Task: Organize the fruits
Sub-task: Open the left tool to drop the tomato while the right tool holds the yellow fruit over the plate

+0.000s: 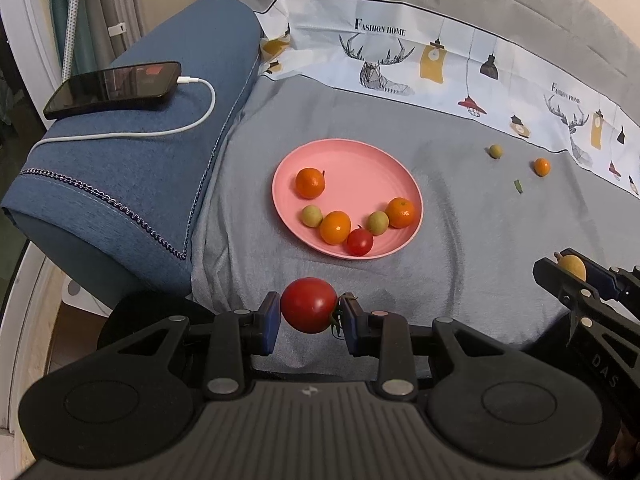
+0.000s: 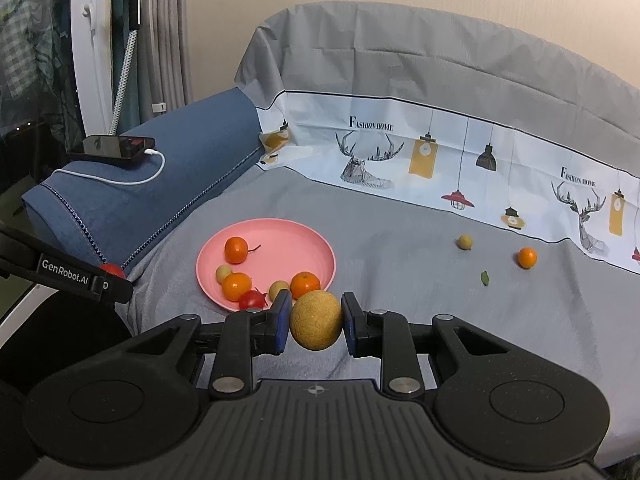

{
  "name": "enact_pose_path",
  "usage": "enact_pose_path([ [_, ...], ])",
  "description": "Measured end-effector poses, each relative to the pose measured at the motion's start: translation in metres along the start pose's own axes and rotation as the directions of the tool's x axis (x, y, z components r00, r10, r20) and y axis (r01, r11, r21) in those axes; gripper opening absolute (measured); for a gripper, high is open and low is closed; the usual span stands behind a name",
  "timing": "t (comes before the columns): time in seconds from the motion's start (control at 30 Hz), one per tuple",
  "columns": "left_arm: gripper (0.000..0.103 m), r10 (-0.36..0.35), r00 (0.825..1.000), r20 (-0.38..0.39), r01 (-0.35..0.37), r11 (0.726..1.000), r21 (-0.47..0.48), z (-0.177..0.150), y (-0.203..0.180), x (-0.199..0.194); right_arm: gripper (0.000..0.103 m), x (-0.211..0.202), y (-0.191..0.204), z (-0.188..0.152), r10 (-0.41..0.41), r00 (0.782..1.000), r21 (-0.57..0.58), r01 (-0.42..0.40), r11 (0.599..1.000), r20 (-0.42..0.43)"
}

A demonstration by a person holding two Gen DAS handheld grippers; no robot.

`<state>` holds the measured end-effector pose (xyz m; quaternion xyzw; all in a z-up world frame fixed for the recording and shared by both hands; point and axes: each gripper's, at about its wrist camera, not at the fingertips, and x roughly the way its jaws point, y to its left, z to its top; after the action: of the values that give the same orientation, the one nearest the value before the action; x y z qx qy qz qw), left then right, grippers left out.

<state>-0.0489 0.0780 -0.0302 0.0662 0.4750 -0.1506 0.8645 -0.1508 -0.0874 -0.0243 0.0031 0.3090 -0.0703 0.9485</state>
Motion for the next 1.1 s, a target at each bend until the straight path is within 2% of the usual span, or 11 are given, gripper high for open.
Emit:
enact_pose_path([
  [0.27, 0.034, 0.008, 1.0, -0.019, -0.008, 1.0, -0.012, 0.005, 0.002, 0.01, 0.028, 0.01, -0.001, -0.001, 0.003, 1.0, 0.003, -0.003, 1.0, -0.021],
  [0.33, 0.027, 0.008, 1.0, -0.021, -0.009, 1.0, -0.015, 0.006, 0.003, 0.012, 0.028, 0.012, -0.002, 0.0, 0.003, 1.0, 0.002, -0.002, 1.0, -0.023],
  [0.43, 0.025, 0.009, 1.0, -0.02, -0.01, 1.0, -0.024, 0.011, 0.004, 0.016, 0.028, 0.017, -0.002, 0.001, 0.002, 1.0, 0.004, -0.002, 1.0, -0.028],
  [0.47, 0.02, 0.006, 1.0, -0.016, -0.007, 1.0, -0.029, 0.013, 0.004, 0.019, 0.028, 0.019, -0.002, 0.001, 0.003, 1.0, 0.005, -0.003, 1.0, -0.031],
  [0.5, 0.006, -0.016, 1.0, -0.011, 0.016, 0.999, -0.041, 0.016, 0.005, 0.023, 0.028, 0.023, -0.002, 0.003, 0.002, 0.999, 0.006, -0.001, 1.0, -0.037],
  [0.53, 0.001, -0.033, 0.999, -0.013, 0.033, 0.998, -0.047, 0.022, 0.006, 0.029, 0.028, 0.027, -0.002, 0.005, 0.008, 0.999, 0.011, -0.007, 1.0, -0.04],
  [0.77, 0.0, 0.009, 0.999, 0.039, -0.005, 0.995, -0.101, 0.073, 0.03, 0.05, 0.028, 0.086, -0.008, 0.03, 0.027, 0.999, 0.079, -0.024, 0.997, -0.043],
  [0.87, 0.0, 0.033, 0.999, 0.026, -0.03, 0.994, -0.102, 0.084, 0.038, 0.061, 0.028, 0.104, -0.008, 0.035, 0.044, 0.998, 0.063, -0.042, 0.997, -0.044],
  [0.97, 0.001, 0.015, 1.0, 0.001, -0.015, 0.992, -0.124, 0.092, 0.041, 0.075, 0.028, 0.122, -0.008, 0.037, 0.066, 0.997, 0.061, -0.063, 0.996, -0.049],
  [1.07, 0.013, -0.012, 1.0, -0.01, 0.01, 0.99, -0.144, 0.098, 0.041, 0.088, 0.028, 0.141, -0.005, 0.037, 0.085, 0.995, 0.043, -0.083, 0.996, -0.061],
  [1.1, 0.023, -0.011, 1.0, -0.012, 0.009, 0.989, -0.145, 0.1, 0.04, 0.092, 0.028, 0.146, -0.004, 0.037, 0.086, 0.994, 0.035, -0.084, 0.996, -0.063],
])
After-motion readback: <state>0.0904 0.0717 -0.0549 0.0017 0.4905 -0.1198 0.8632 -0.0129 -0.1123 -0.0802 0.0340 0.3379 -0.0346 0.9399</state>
